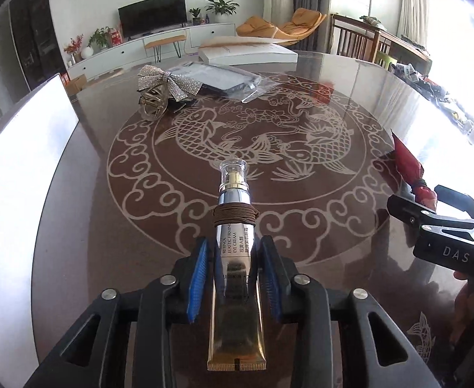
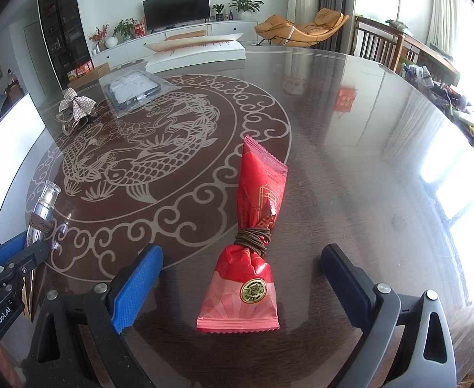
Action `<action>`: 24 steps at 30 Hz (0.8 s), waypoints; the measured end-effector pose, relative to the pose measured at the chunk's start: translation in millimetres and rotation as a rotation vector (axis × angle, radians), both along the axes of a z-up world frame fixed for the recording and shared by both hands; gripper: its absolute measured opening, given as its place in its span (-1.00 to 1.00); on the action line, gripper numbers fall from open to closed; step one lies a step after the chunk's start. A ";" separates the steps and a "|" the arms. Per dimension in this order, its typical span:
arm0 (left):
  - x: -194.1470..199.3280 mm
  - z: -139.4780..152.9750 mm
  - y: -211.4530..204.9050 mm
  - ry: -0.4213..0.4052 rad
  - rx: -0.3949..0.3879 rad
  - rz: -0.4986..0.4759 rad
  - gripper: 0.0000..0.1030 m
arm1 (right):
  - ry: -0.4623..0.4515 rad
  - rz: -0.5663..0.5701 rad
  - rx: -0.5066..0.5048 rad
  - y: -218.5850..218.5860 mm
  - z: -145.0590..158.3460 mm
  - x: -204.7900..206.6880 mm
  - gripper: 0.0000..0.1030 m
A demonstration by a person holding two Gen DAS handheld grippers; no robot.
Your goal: Organize objects
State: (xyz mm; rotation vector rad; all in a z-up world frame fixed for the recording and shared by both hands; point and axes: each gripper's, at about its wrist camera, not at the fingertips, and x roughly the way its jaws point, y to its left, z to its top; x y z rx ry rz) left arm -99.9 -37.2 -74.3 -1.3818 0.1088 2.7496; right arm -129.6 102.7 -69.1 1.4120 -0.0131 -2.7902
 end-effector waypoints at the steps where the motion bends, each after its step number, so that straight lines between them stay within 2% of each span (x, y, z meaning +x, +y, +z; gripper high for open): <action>1: -3.1 -1.5 -2.3 -0.008 -0.002 0.014 0.54 | 0.000 0.000 0.000 -0.2 0.0 0.1 0.92; 3: -9.1 -8.1 -9.5 -0.032 0.035 0.025 0.93 | 0.000 0.000 -0.001 0.0 0.1 0.0 0.92; 5: -6.8 -11.1 -8.8 -0.025 0.025 0.021 1.00 | 0.000 0.000 -0.001 0.0 0.0 0.0 0.92; 24: -6.8 -11.8 -7.0 -0.024 0.030 0.020 1.00 | -0.001 0.001 0.000 0.6 -0.6 0.5 0.93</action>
